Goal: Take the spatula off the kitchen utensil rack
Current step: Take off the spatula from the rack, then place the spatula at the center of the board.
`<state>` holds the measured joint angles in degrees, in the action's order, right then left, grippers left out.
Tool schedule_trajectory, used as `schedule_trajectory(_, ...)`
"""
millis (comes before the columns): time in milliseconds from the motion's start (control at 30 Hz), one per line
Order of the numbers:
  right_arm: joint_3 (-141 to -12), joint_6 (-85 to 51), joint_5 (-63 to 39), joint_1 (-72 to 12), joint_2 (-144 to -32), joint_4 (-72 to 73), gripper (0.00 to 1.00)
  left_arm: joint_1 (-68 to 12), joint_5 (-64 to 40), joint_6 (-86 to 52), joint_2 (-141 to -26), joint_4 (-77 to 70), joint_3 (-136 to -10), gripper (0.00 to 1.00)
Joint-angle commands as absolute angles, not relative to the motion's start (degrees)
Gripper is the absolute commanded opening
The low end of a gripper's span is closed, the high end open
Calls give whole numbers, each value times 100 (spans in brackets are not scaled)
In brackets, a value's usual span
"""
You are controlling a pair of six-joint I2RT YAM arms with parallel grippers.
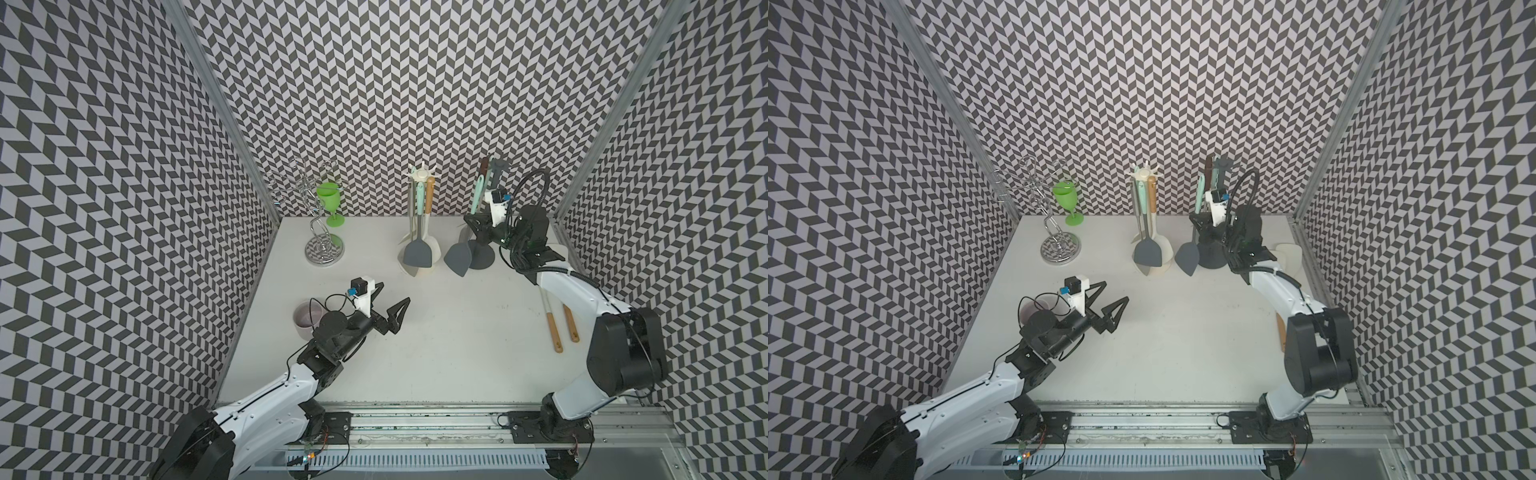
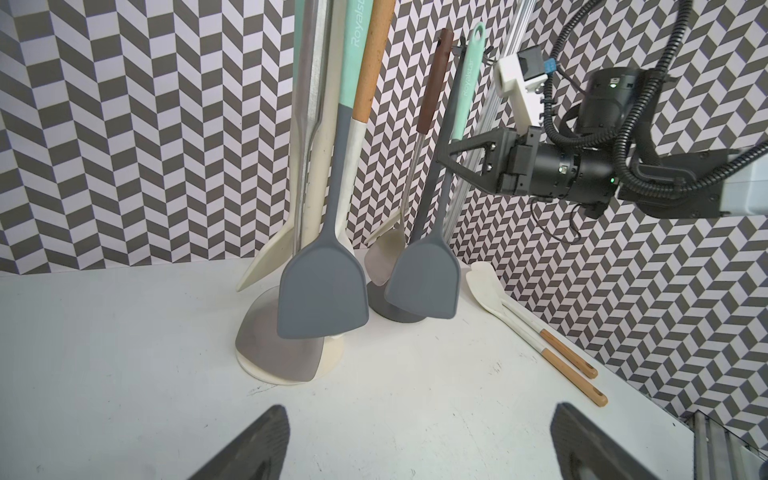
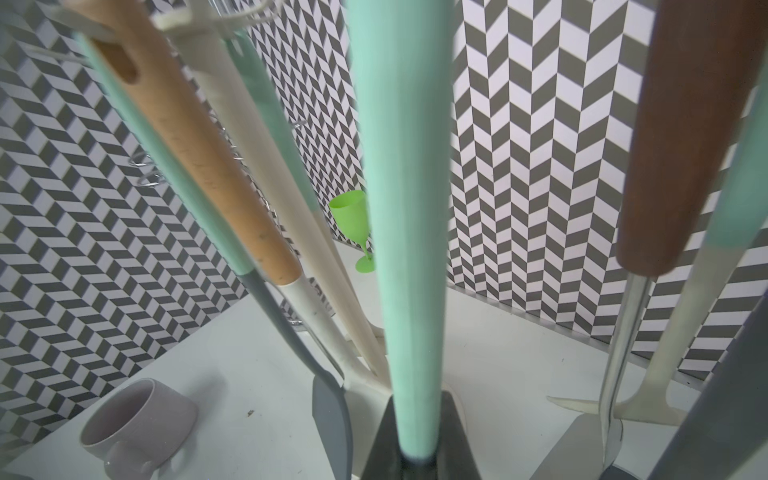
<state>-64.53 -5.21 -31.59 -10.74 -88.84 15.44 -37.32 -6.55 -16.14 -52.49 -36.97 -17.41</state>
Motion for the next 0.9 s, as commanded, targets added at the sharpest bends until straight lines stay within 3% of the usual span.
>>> schedule_trajectory(0, -5843, -1081, -3249, -1116, -8203, 2333, 0, -3868, -498, -1517, -5034, -3612, -1813, 100)
schedule_trajectory(400, -3876, -2228, -3484, -1489, -6704, 3473, 0, -4253, -221, -1258, -5115, -3362, -2230, 100)
schedule_trajectory(867, -2555, -2742, -3373, -2056, -5709, 4682, 0, -4482, -1041, 701, -7340, -1717, -4535, 100)
